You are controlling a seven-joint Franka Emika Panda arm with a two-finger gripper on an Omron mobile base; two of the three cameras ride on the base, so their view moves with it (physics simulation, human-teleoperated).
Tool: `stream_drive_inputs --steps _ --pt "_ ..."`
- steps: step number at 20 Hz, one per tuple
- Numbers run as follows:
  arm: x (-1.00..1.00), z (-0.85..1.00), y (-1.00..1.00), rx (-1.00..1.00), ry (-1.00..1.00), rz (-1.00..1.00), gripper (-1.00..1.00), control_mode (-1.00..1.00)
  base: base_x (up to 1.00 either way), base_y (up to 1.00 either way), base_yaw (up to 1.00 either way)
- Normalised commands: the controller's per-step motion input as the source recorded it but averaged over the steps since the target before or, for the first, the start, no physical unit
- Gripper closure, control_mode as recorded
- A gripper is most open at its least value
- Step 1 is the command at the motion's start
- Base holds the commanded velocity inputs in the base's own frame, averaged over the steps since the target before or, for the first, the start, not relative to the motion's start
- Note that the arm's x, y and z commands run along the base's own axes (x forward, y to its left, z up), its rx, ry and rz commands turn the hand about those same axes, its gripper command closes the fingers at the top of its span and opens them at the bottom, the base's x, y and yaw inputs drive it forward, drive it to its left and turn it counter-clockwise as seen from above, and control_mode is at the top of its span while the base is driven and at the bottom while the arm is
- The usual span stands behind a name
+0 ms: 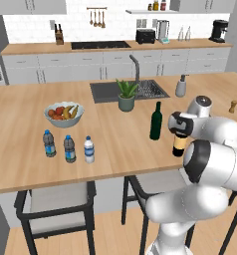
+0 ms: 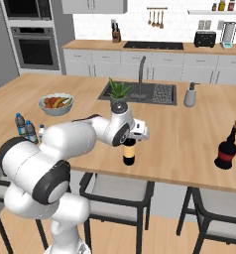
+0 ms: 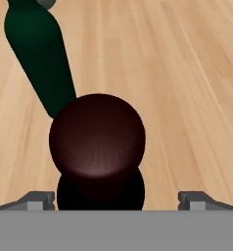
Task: Move the plastic bottles in the middle to the plastics group, and the glass bottles in the middle to the glass group.
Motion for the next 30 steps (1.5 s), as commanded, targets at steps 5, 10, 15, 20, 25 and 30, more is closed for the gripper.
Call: stream_drive_inputs --steps 5,10,15,20,25,30 --pt "0.03 -0.05 0.0 0.0 0.0 0.0 -1.0 -1.0 0.0 0.0 0.0" --pt "0.05 -0.07 0.01 0.0 0.01 0.0 -1.0 -1.0 0.0 0.0 0.0" --pt "0.1 0.0 0.02 0.0 0.04 0.0 -1.0 -1.0 0.0 0.0 0.0" --pt "0.01 -0.03 0.01 0.0 0.04 0.0 1.0 -1.0 0.0 0.0 0.0" --pt "0.0 -0.01 0.0 0.0 0.03 0.0 1.0 -1.0 0.0 0.0 0.0" --pt "0.0 -0.02 0.0 0.0 0.01 0.0 1.0 -1.0 0.0 0.0 0.0"
